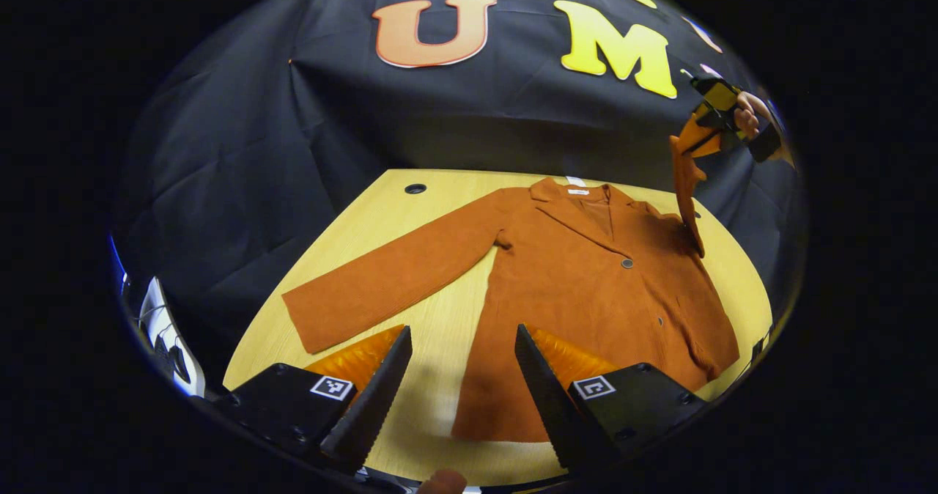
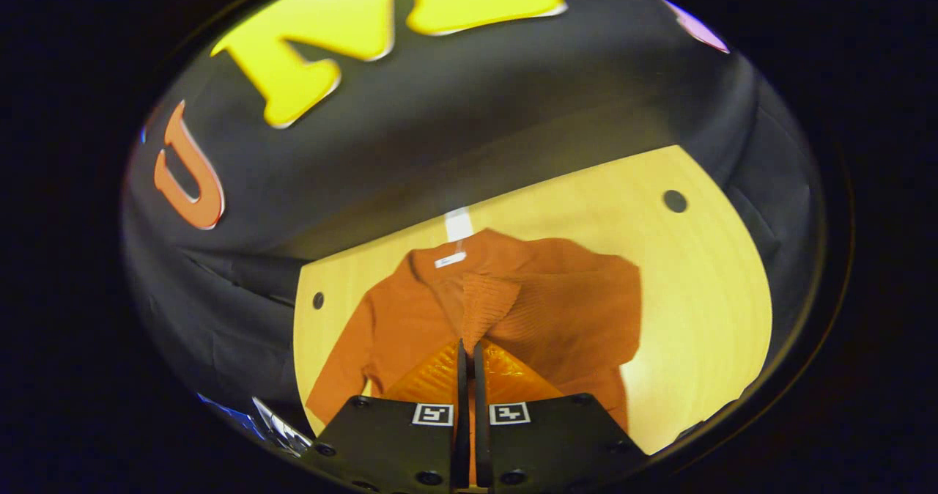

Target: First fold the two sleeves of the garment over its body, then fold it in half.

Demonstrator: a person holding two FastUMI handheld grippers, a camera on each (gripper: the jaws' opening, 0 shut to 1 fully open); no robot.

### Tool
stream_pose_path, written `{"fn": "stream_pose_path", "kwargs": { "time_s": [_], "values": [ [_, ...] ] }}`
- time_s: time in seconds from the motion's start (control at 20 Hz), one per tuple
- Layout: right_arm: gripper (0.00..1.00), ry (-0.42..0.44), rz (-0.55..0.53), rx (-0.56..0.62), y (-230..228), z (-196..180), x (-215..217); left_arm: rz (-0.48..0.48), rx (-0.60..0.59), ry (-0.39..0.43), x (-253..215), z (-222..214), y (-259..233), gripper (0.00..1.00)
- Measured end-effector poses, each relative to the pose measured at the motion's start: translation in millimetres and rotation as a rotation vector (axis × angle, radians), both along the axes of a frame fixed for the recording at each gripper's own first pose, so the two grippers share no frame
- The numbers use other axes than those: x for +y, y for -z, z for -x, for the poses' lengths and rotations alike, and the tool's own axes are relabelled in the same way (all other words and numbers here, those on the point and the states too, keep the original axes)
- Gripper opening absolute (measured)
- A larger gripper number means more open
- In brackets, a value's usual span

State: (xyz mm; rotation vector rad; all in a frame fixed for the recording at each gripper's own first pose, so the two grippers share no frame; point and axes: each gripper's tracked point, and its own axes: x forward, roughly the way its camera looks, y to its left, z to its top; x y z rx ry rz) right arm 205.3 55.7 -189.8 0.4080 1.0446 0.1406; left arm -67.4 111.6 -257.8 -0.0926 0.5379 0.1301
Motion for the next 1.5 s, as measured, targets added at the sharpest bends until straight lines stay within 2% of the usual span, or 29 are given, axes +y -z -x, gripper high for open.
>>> {"fn": "stream_pose_path", "kwargs": {
  "time_s": [0.1,0.2,0.4,0.55,0.65,0.75,0.8,0.85,0.95,1.0,1.15,1.25,1.3,1.35,1.4,1.5],
  "values": [
    [0.04,-0.076,0.007,-0.004,10.3,-4.3,51.8,-0.01,0.02,-0.043,19.8,6.0,12.4,0.93],
    [0.03,-0.192,0.029,0.002,36.2,-9.1,115.9,0.025,0.065,-0.087,38.8,14.3,30.8,0.94],
    [0.04,-0.292,0.11,0.08,106.5,-5.8,192.4,0.003,0.093,-0.155,84.0,27.3,42.5,0.94],
    [0.04,-0.325,0.185,0.112,140.8,-3.9,221.6,0.01,0.112,-0.233,119.9,42.5,51.3,0.94],
    [0.04,-0.363,0.238,0.104,156.2,-7.3,229.6,-0.006,0.145,-0.31,148.6,54.2,57.4,0.94],
    [0.04,-0.384,0.31,0.092,162.5,-6.7,231.2,0.017,0.163,-0.35,161.3,53.7,61.3,0.94],
    [0.07,-0.388,0.305,0.104,158.0,-1.7,236.9,0.021,0.173,-0.36,166.3,51.6,61.3,0.94],
    [0.05,-0.391,0.278,0.121,157.1,1.4,240.3,0.027,0.186,-0.361,170.2,49.9,62.3,0.94],
    [0.22,-0.403,0.222,0.13,160.1,4.9,245.4,0.035,0.208,-0.366,176.0,42.9,67.0,0.94],
    [0.22,-0.411,0.203,0.131,156.8,7.8,244.7,0.047,0.231,-0.365,175.7,39.5,71.5,0.94],
    [0.74,-0.435,0.214,0.126,143.7,19.1,220.0,0.066,0.309,-0.363,171.0,31.9,78.6,0.94],
    [0.87,-0.427,0.234,0.116,133.3,28.9,193.1,0.012,0.331,-0.388,178.8,26.9,75.6,0.95],
    [0.83,-0.423,0.227,0.092,122.2,36.1,173.6,0.009,0.352,-0.4,179.2,23.2,73.8,0.95],
    [0.9,-0.416,0.202,0.051,111.0,41.2,161.3,0.028,0.351,-0.408,179.8,17.5,72.9,1.0],
    [0.91,-0.427,0.147,0.007,97.6,51.0,154.3,0.067,0.361,-0.422,179.7,13.1,75.9,0.95],
    [0.9,-0.447,0.073,-0.063,69.2,77.0,129.8,0.135,0.381,-0.448,180.3,5.0,76.8,0.96]
  ]
}}
